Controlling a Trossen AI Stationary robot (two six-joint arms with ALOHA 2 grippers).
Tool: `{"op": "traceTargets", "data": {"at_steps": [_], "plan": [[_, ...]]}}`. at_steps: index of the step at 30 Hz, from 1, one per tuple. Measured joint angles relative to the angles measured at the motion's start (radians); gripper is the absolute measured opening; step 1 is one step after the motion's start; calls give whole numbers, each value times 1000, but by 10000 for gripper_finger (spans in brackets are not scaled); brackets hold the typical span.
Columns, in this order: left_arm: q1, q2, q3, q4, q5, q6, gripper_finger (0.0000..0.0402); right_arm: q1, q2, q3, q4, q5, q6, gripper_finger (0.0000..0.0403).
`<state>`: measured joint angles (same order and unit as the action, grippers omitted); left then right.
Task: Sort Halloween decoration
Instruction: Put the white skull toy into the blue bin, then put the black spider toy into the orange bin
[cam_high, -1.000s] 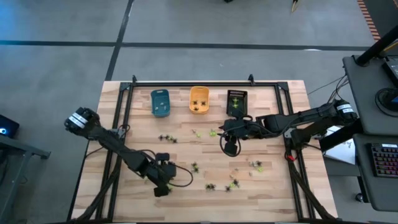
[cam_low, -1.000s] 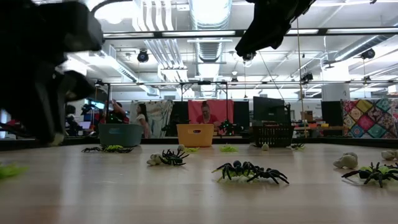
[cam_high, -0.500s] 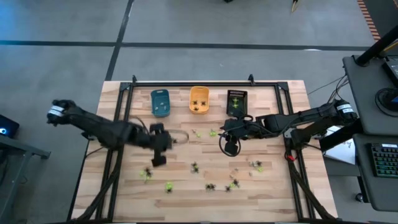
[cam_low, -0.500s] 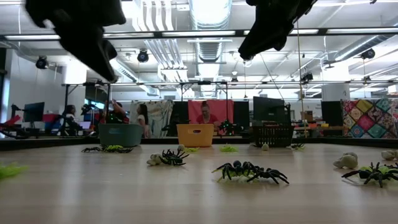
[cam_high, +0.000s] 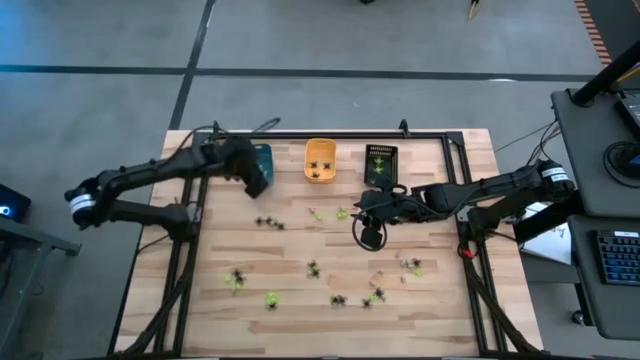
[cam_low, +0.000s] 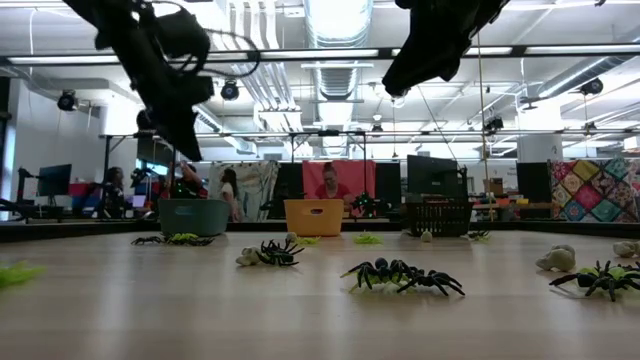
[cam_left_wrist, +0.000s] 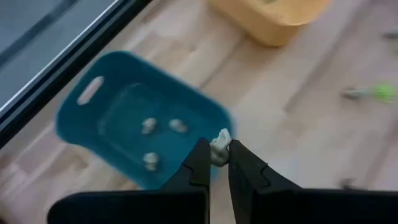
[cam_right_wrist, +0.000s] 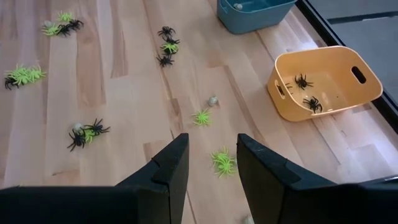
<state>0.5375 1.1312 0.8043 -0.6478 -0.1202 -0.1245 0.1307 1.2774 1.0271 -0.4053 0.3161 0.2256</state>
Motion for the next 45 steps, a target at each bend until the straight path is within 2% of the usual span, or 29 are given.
{"op": "traceTargets", "data": {"at_steps": [6, 12, 16, 22, 24, 27, 32, 38, 45], "plan": [[88, 78, -1, 38, 33, 81, 9, 0, 0, 0, 4, 2, -14, 123], [96, 134, -1, 56, -27, 91, 53, 0, 0, 0, 42, 2, -18, 123], [96, 158, -1, 59, -28, 90, 82, 0, 0, 0, 58, 2, -11, 123], [94, 164, -1, 57, -25, 90, 99, 0, 0, 0, 81, 1, 20, 123], [94, 157, -1, 56, 5, 79, 100, 0, 0, 0, 88, 1, 45, 123], [86, 137, -1, 59, 106, 57, 100, 0, 0, 0, 100, 0, 73, 123], [28, 83, -1, 65, 215, 45, 92, 2, 2, -8, 152, 0, 70, 123], [-105, 22, -1, 71, 217, 48, 79, 0, 76, -26, 313, -1, -38, 123], [-280, -3, -9, 82, 219, 161, 78, -50, 246, -19, 522, -2, -227, 123]]}}
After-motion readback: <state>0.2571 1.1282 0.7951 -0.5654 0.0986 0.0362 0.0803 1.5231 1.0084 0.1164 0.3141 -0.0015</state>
